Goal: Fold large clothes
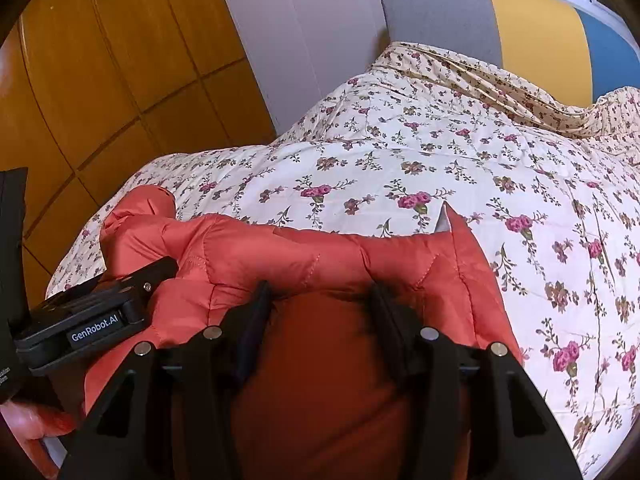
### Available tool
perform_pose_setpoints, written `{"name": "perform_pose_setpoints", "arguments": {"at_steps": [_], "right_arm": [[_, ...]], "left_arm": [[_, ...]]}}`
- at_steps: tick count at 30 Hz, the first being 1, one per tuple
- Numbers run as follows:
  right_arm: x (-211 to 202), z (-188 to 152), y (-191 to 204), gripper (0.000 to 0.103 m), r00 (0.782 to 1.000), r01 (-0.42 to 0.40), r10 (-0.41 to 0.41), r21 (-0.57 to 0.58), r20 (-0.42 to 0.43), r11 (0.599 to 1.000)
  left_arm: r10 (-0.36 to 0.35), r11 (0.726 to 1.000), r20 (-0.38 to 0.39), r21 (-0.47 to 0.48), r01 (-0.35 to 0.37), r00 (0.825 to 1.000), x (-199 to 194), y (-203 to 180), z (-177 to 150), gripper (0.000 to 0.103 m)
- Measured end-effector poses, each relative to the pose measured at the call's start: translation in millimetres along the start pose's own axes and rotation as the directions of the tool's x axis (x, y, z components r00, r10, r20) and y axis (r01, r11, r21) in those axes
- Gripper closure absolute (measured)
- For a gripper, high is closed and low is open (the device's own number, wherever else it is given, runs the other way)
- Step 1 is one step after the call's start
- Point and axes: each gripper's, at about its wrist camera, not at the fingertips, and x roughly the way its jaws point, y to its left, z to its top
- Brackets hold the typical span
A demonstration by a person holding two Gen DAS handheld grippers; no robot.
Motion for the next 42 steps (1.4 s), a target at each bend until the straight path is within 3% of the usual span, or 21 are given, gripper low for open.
{"name": "perform_pose_setpoints", "arguments": {"at_steps": [4, 7, 10, 12, 15, 20, 24, 31, 36, 42], "right_arm": [[-24.1, -11.5, 3.4, 0.047, 0.999, -0.003, 0.003, -0.013, 0.034, 1.0], [-50.0, -23.6, 9.2, 0.032, 0.997, 0.012, -0.009, -0.038, 0.078, 0.999], [-81.6, -40.1, 13.8, 0.022, 0.994, 0.026, -0.022, -0.041, 0.108, 0.999], [-98.9, -50.2, 15.3, 0.008, 0.995, 0.017, -0.013, -0.032, 0.095, 0.999], [-128.3, -70.0, 20.7, 0.003, 0.996, 0.02, -0.015, -0.057, 0.086, 0.998], [-168.6, -99.4, 23.9, 0.002, 0.997, -0.006, 0.009, -0.039, 0.073, 0.999], [-200.0, -116.4, 28.1, 0.002, 0.994, 0.016, -0.013, -0.032, 0.105, 0.999], [-233.0, -144.2, 36.2, 0.002, 0.992, 0.024, -0.019, -0.037, 0.124, 0.999], [-245.2, -158.7, 39.2, 0.002, 0.994, 0.026, -0.023, -0.029, 0.11, 0.999], [-253.7, -163.8, 46.1, 0.002, 0.992, 0.046, -0.039, -0.058, 0.122, 0.997]], "left_arm": [[0.012, 1.0, 0.064, 0.026, -0.014, 0.998, -23.2, -1.2, -13.8, 0.003], [0.014, 1.0, 0.103, 0.026, -0.017, 0.995, -46.3, -1.3, -28.4, 0.003], [-0.023, 1.0, 0.142, -0.014, 0.026, 0.99, -76.1, 4.4, -51.7, 0.003], [-0.055, 0.998, 0.163, -0.033, 0.061, 0.985, -97.6, 9.0, -72.7, 0.003], [-0.069, 0.996, 0.178, -0.043, 0.078, 0.982, -125.6, 13.4, -101.1, 0.003], [-0.049, 0.998, 0.158, -0.039, 0.055, 0.986, -160.6, 21.9, -138.9, 0.003], [0.012, 0.999, 0.148, -0.05, -0.004, 0.989, -186.2, 31.9, -159.9, 0.003], [0.116, 0.993, 0.205, -0.047, -0.108, 0.972, -228.2, 39.0, -189.4, 0.003], [0.079, 0.995, 0.23, -0.071, -0.064, 0.97, -245.8, 46.3, -199.5, 0.003], [0.081, 0.997, 0.244, -0.04, -0.073, 0.966, -254.4, 37.7, -202.5, 0.003]]}}
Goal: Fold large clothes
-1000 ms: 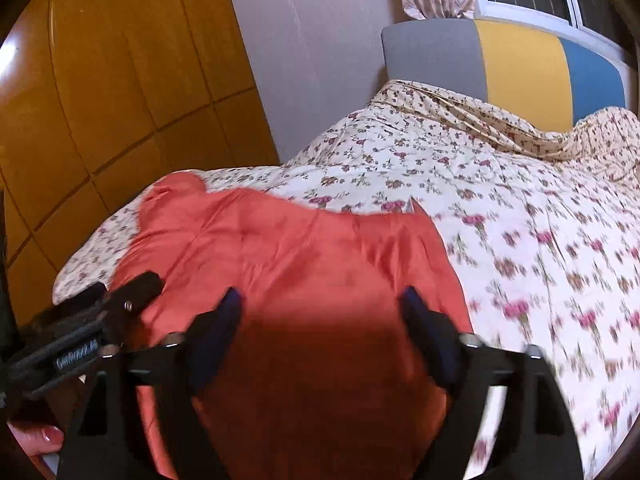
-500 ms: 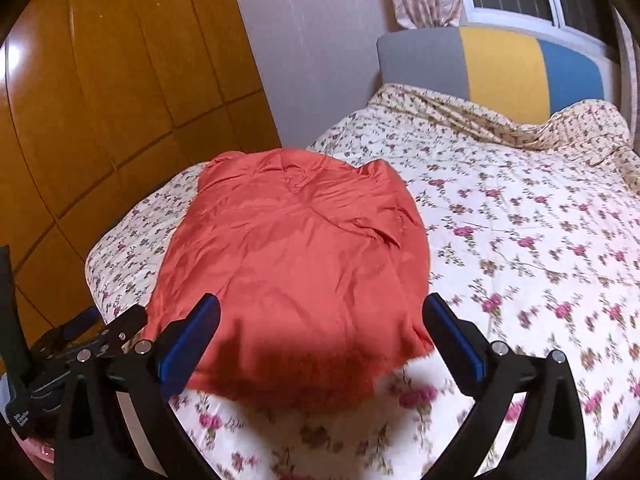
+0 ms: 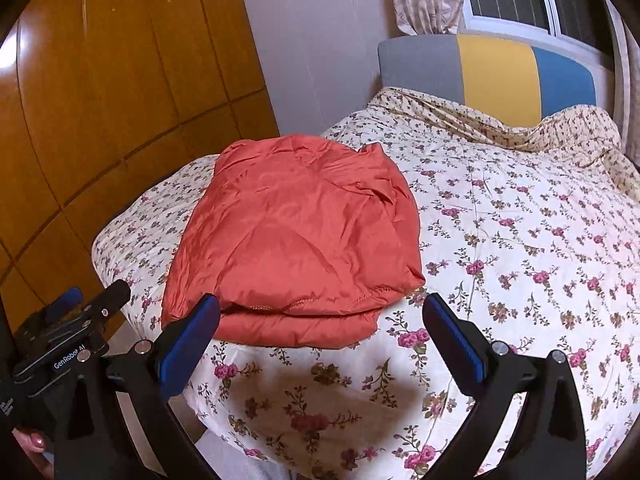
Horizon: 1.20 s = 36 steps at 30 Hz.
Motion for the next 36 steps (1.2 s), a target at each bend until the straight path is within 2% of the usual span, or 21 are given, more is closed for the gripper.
{"name": "perform_pose_setpoints", "arguments": {"at_steps": [13, 36], "right_arm": [[-4.2, -2.7, -6.1, 0.002, 1.0, 0.007, -0.007, 0.003, 0.005, 1.0], [-8.0, -1.5, -8.8, 0.002, 1.0, 0.011, -0.012, 0.003, 0.011, 1.0]], "left_arm": [[-0.007, 1.0, 0.032, 0.025, 0.006, 0.999, -6.5, -5.0, -1.9, 0.003], [-0.016, 0.999, 0.026, 0.033, 0.015, 1.0, -5.5, -7.2, -4.9, 0.003]]}}
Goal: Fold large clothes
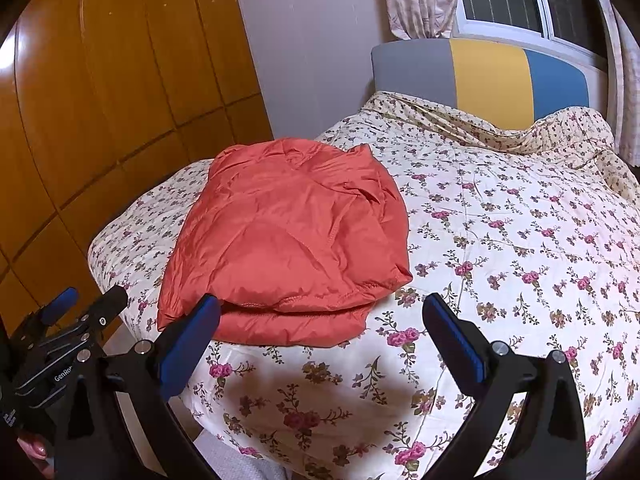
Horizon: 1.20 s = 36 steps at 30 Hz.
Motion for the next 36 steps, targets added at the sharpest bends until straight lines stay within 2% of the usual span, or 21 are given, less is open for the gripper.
{"name": "perform_pose_setpoints", "arguments": {"at_steps": [25, 31, 36], "right_arm": [[5.9, -1.5, 2.7, 0.002, 1.0, -0.011, 0.011, -0.005, -0.011, 1.0], [7.2, -1.7, 2.9, 0.002, 1.0, -0.014, 0.014, -0.008, -0.02, 1.0], [7.6, -2.8, 2.8, 0.002, 1.0, -0.013, 0.013, -0.006, -0.023, 1.0]], "left_arm": [[-0.024, 1.0, -0.026, 0.006, 0.024, 0.999, 3.2, -1.5, -2.3, 0.003], [-0.035, 0.999, -0.008, 0.025, 0.035, 0.999, -0.6, -5.0, -3.7, 0.003], [-0.016, 0.999, 0.021, 0.048, 0.015, 1.0, -3.9, -10.2, -7.1, 0.003]]}}
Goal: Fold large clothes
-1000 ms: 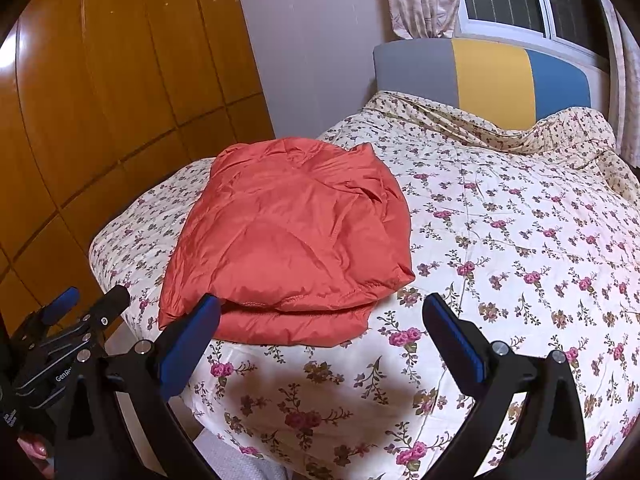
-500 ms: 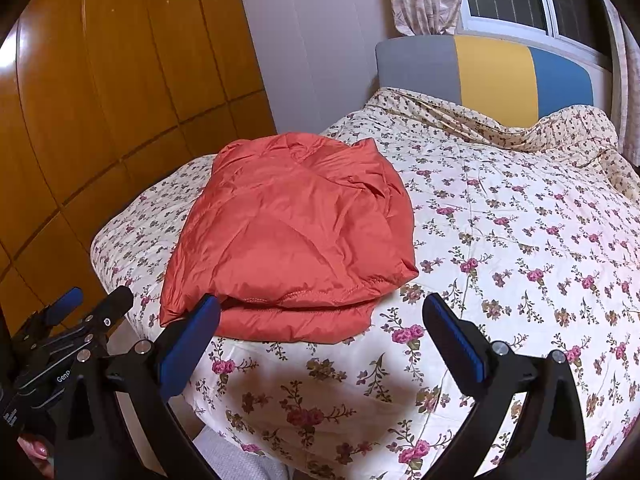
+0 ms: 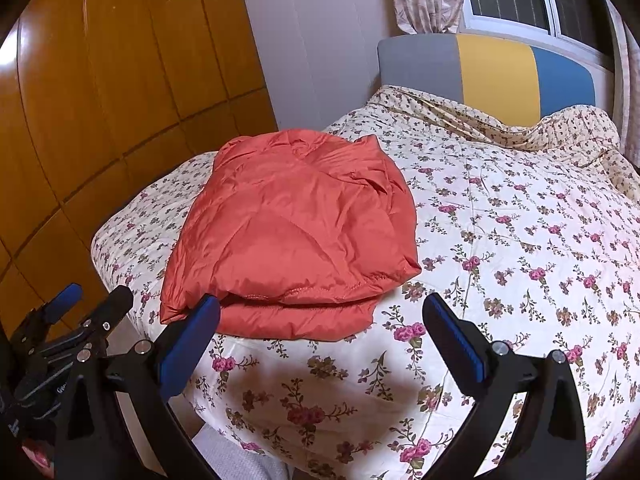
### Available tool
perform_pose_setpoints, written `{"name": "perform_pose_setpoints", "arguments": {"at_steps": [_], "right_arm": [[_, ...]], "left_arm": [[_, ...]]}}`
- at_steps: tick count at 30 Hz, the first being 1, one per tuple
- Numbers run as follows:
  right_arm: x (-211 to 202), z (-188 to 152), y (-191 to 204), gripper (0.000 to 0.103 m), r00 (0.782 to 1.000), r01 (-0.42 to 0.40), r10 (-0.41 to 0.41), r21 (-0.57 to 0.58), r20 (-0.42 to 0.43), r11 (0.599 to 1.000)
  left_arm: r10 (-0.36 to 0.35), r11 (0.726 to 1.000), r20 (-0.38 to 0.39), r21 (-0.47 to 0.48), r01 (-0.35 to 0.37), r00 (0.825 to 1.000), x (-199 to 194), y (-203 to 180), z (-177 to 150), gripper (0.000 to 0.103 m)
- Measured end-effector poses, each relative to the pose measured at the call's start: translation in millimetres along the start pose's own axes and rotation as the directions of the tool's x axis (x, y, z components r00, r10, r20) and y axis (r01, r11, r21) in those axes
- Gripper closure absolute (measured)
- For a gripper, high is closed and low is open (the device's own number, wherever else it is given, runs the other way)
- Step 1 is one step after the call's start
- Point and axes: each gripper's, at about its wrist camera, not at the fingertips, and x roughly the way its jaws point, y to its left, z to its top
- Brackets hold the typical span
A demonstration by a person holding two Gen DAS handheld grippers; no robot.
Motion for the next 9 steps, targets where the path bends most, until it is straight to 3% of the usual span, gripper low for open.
{"name": "perform_pose_setpoints", "arguments": {"at_steps": [9], "right_arm": [[7.9, -0.4, -4.3, 0.002, 1.0, 0.003, -0.003, 0.011, -0.017, 1.0]], "left_arm": [[-0.04, 0.999, -0.046, 0.022, 0.041, 0.998, 8.7, -3.9, -1.3, 0.003]]}}
